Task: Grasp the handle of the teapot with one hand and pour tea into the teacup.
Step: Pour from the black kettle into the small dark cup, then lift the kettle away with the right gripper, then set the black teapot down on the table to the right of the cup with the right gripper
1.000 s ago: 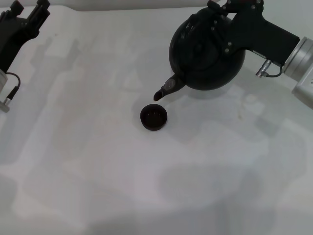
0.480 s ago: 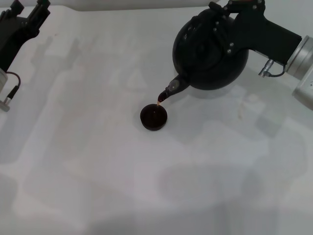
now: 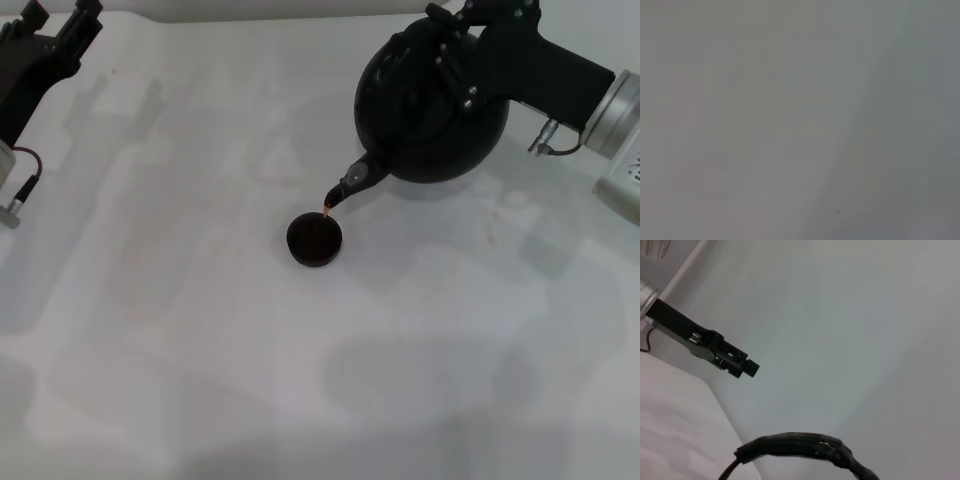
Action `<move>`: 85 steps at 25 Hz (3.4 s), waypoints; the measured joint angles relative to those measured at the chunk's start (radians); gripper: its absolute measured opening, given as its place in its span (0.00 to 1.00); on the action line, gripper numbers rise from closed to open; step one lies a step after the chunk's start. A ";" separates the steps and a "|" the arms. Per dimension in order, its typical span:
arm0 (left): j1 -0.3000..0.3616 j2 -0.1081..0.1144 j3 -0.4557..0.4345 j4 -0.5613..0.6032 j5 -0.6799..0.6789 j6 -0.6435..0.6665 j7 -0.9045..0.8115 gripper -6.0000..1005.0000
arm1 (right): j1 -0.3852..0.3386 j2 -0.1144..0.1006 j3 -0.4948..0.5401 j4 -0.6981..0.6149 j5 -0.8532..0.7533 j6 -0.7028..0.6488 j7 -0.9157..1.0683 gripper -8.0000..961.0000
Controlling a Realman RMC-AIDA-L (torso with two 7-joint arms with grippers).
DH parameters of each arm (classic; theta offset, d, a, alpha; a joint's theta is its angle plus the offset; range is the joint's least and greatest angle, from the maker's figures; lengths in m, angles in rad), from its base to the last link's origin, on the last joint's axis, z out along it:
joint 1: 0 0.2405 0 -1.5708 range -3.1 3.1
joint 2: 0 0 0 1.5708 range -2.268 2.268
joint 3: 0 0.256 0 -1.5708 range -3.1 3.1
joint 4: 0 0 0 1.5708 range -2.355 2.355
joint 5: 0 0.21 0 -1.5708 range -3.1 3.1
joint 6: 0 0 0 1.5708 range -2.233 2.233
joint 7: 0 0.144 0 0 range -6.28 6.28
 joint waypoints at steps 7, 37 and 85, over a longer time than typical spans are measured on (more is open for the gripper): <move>0.000 0.000 0.000 0.000 0.000 0.001 0.000 0.80 | -0.004 0.000 0.017 0.015 -0.037 -0.009 -0.002 0.13; 0.000 0.000 -0.003 0.000 0.000 0.001 -0.001 0.80 | -0.004 0.000 0.023 -0.027 0.002 0.010 0.101 0.13; -0.002 -0.002 -0.001 -0.026 0.000 0.000 0.005 0.80 | -0.218 0.003 -0.017 -0.236 0.304 0.119 0.390 0.20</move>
